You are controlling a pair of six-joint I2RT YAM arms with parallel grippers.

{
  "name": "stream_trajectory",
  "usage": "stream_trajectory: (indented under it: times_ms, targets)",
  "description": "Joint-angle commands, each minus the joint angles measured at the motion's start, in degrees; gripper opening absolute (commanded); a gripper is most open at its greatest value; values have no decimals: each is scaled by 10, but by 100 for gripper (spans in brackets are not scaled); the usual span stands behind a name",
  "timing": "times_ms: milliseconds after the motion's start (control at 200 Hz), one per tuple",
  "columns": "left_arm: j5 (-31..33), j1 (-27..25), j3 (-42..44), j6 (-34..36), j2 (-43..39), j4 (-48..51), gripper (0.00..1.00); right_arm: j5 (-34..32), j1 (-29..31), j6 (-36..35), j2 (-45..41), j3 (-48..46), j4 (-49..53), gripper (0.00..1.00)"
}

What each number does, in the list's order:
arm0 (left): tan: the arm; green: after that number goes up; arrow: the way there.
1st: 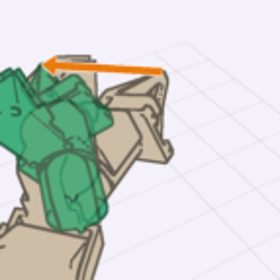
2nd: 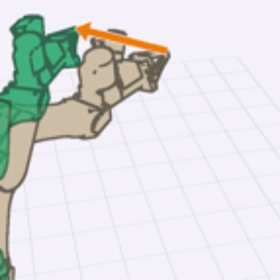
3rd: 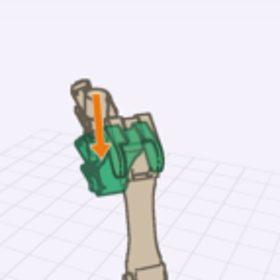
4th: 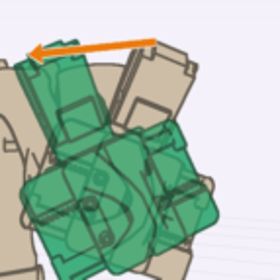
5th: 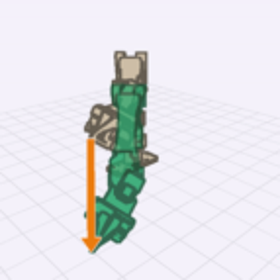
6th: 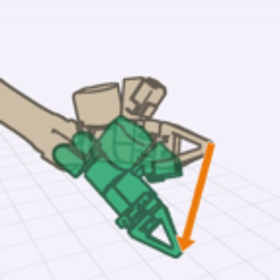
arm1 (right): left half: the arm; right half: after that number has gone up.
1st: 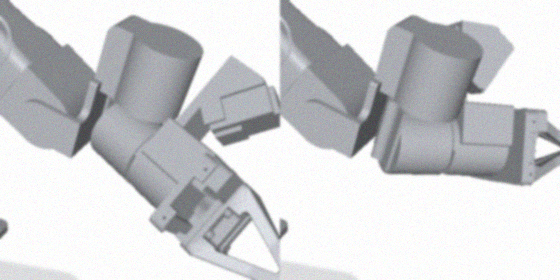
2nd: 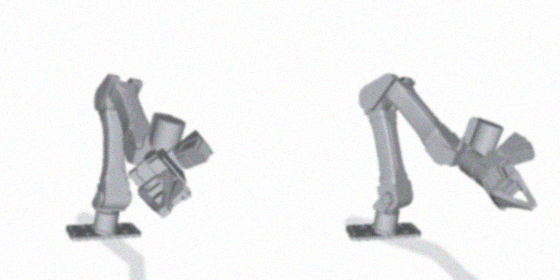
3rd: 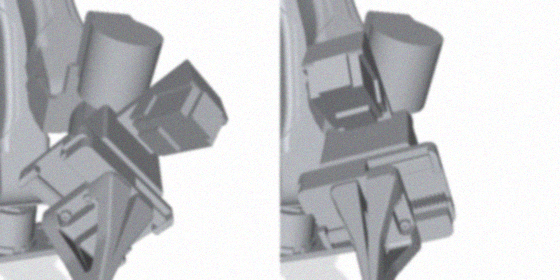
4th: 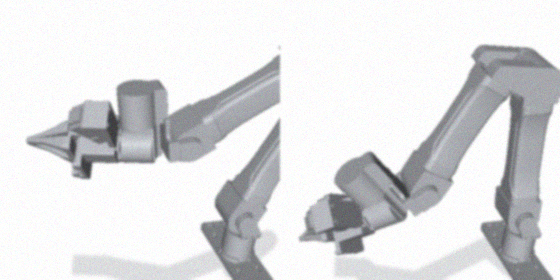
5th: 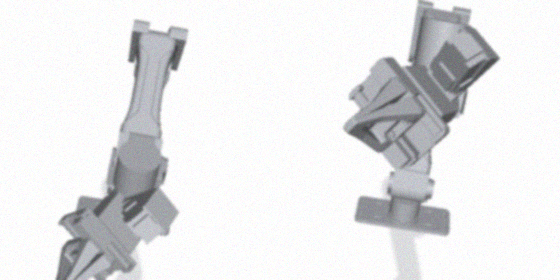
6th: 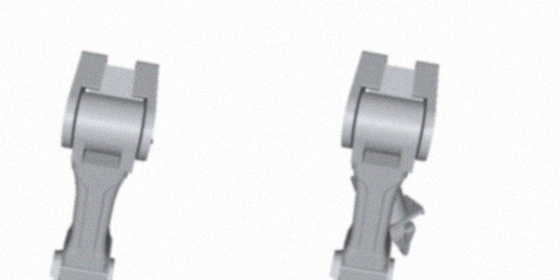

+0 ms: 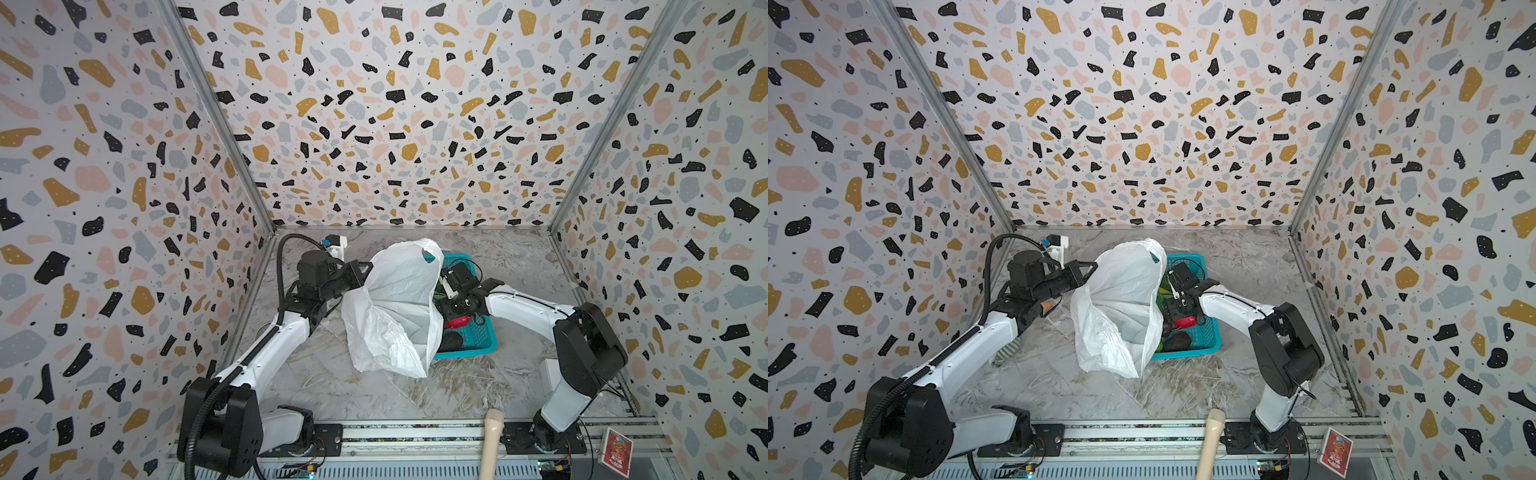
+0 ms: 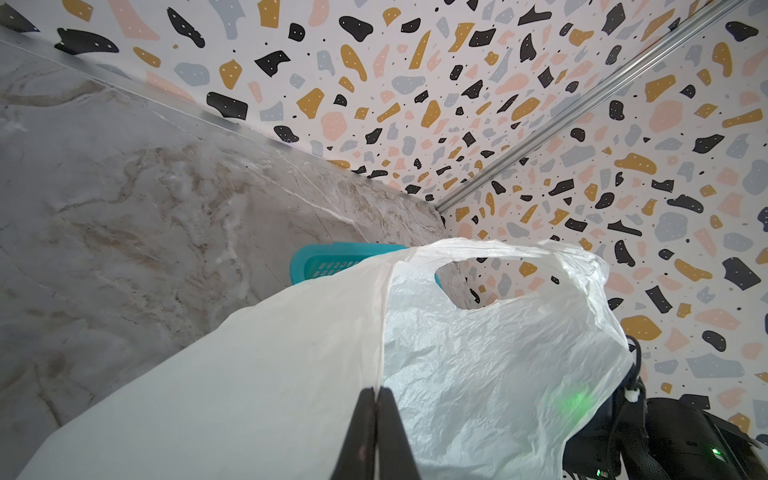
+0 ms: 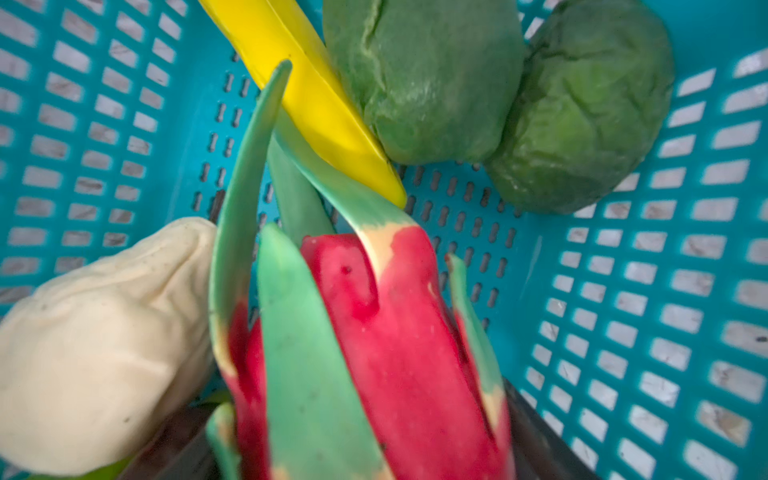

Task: Place the fruits into the plastic bag
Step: 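Grasp the bag handle with the left gripper while the right grasps the dragon fruit, then lift the red dragon fruit with the right gripper and lower it into the held bag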

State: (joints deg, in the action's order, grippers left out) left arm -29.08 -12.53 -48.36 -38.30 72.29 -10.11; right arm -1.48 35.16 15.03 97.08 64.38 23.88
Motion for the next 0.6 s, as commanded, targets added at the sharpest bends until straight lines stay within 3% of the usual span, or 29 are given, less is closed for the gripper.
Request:
stream_trajectory:
  times_ms: [0, 225, 370, 596]
  targets:
    - [5, 1, -4, -3, -1, -14, 0, 30, -5, 12, -72, 4, -20, 24]
    - [7, 1, 1, -7, -4, -18, 0, -3, -58, 42, -192, 39, -32, 24]
    - [10, 1, 7, -9, -6, -22, 0, -34, -58, 25, -244, 90, -52, 24]
    - [12, 1, 19, -29, -8, -39, 0, 24, 30, -32, -277, 130, -153, 25]
